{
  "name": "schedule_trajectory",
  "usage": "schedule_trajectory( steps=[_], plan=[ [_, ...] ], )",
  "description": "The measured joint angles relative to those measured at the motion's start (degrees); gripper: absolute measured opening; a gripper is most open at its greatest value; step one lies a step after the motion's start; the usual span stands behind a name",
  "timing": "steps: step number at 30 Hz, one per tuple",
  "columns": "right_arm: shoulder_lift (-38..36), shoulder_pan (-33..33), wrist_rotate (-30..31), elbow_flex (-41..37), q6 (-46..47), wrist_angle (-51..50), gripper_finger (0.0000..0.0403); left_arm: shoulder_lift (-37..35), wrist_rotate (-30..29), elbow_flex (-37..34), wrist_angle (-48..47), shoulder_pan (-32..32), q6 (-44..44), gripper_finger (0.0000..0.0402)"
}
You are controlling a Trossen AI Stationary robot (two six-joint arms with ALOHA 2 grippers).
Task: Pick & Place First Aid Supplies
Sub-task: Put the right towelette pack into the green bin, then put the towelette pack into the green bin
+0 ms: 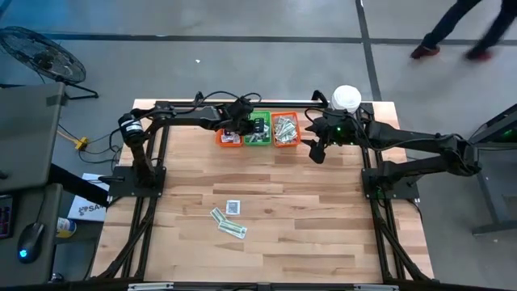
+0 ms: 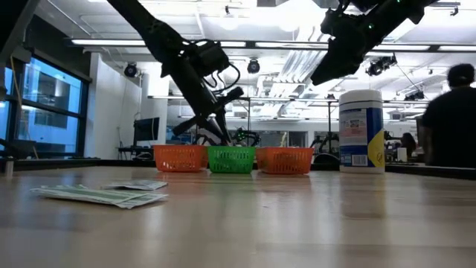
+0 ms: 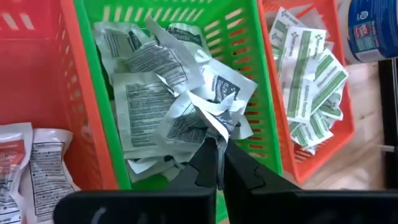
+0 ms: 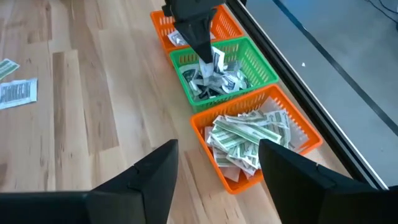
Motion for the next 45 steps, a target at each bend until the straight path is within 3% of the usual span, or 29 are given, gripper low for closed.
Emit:
schedule_trajectory(
  steps=[6, 15, 19, 25, 33, 45],
  plan=[
    [0.00, 0.00, -0.02, 0.00, 1.27, -0.84, 0.0217, 0.44, 0.54, -0.02, -0.31, 0.00, 0.76, 0.0045],
    [0.00, 0.02, -0.70, 0.00, 1.51, -3.17, 0.0217, 0.24, 2.09, 1.26, -1.29, 0.00, 5.13, 0.0214],
    [0.00, 0.02, -1.50, 0.00, 1.55, -3.51, 0.0216, 0.22, 1.24, 5.03, -6.02, 0.00, 9.13, 0.0264],
    [0.00, 0.05, -3.12, 0.00, 2.75, -3.50, 0.0216, 0.19, -2.32, 13.35, -19.15, 0.00, 16.88, 0.0275],
    [0.00, 0.07, -3.56, 0.00, 2.80, -3.52, 0.0214, 0.13, -2.54, 21.81, -34.60, -2.55, 21.08, 0.0275],
    [0.00, 0.07, -5.71, -0.02, 6.37, -3.76, 0.0212, -3.83, -5.74, 22.88, -48.71, -15.81, 15.66, 0.0276]
  ],
)
